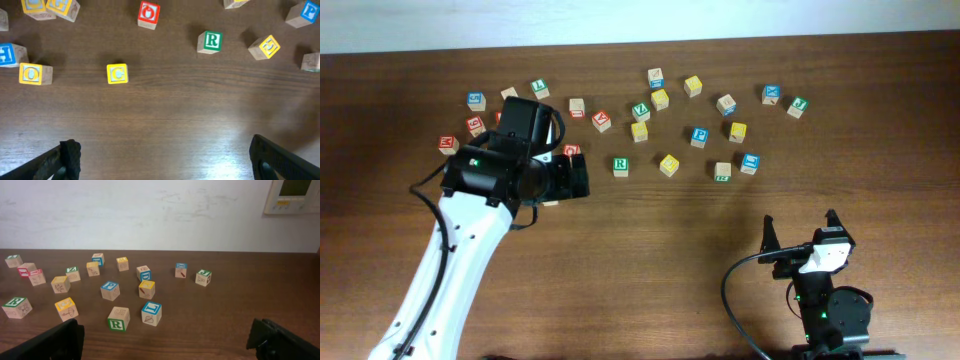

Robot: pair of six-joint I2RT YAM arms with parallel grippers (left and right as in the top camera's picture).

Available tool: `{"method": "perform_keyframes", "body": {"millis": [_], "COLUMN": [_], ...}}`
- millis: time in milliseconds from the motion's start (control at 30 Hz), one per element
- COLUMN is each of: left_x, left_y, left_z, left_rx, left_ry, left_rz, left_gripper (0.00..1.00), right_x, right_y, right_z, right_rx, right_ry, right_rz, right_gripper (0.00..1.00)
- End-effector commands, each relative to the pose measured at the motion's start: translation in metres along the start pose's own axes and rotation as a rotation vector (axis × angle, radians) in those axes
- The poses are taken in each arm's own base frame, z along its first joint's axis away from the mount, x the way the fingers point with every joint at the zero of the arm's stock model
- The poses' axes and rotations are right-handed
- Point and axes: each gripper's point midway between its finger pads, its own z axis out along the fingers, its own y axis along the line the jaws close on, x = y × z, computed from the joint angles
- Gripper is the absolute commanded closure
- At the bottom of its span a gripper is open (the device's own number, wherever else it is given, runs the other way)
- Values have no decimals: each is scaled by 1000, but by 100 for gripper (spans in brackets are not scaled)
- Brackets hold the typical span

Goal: Spell out CVPR
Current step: 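Reach the left gripper to the yellow C block and grasp it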

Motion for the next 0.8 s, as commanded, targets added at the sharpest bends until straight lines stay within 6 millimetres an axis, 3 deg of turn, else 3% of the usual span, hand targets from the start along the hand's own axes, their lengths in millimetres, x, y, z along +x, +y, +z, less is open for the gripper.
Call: {"method": "perform_keyframes", "body": {"millis": [0, 167, 233, 333, 433, 567, 600, 767], "left_x": [-16, -39, -47, -52, -48, -35, -32, -26], "left_y": [-3, 20, 44, 52, 60, 118, 125, 118], "left_z": [-2, -6, -13, -14, 11, 54, 61, 73], "left_rx": [5, -135, -279, -313, -180, -143, -153, -104], "left_ry": [-60, -171, -225, -246, -137, 39, 61, 113], "left_rz": [-15, -26, -36, -48, -130, -331, -348, -346], "left_gripper": [1, 1, 1, 1, 1, 1, 1, 0], "right_x": [3, 3, 3, 3, 3, 3, 3, 3], "right_y": [-1, -1, -1, -1, -1, -1, -1, -1], "right_z": [0, 0, 0, 0, 0, 0, 0, 0], "right_rx": [4, 4, 4, 4, 4, 4, 4, 4], "right_ry": [5, 5, 5, 5, 5, 5, 5, 5], "right_rz": [-2, -2, -2, -2, -2, -2, -2, -2], "right_gripper": [2, 2, 2, 2, 2, 2, 2, 2]}}
